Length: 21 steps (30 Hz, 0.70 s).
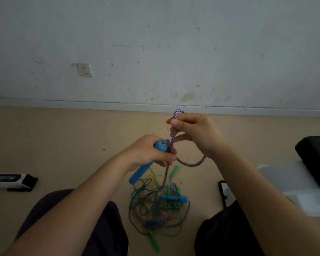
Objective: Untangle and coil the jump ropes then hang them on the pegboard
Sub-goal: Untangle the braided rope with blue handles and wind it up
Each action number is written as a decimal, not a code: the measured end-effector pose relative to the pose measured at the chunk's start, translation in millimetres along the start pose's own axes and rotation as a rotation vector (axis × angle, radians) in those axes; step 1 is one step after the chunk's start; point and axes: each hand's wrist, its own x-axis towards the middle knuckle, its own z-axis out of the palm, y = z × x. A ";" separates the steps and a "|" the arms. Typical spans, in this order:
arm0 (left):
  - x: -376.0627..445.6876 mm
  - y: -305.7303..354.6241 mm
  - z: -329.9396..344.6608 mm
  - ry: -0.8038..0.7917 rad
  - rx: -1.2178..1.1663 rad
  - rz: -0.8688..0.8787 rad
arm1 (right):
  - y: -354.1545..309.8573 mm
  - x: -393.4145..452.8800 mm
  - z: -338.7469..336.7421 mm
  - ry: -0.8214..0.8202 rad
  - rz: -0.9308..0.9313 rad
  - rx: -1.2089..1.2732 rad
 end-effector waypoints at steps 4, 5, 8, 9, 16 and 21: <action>3.5 1.0 -0.5 0.215 0.121 0.040 | -1.2 0.6 -1.9 0.070 -0.015 0.052; 4.0 1.3 -2.0 0.240 0.131 0.040 | -1.0 0.5 -2.9 0.087 -0.020 0.055; 3.5 2.5 2.0 0.172 0.134 0.024 | -0.1 0.5 -6.7 0.113 -0.024 0.091; 3.4 2.7 5.5 0.138 0.145 0.025 | 0.0 0.5 -7.4 0.114 -0.021 0.097; 4.3 5.9 11.8 0.139 0.132 0.052 | 4.5 4.2 -8.6 0.115 0.007 0.095; 5.4 11.0 1.6 0.260 -0.260 0.123 | 11.9 2.3 -10.4 -0.110 0.053 -0.042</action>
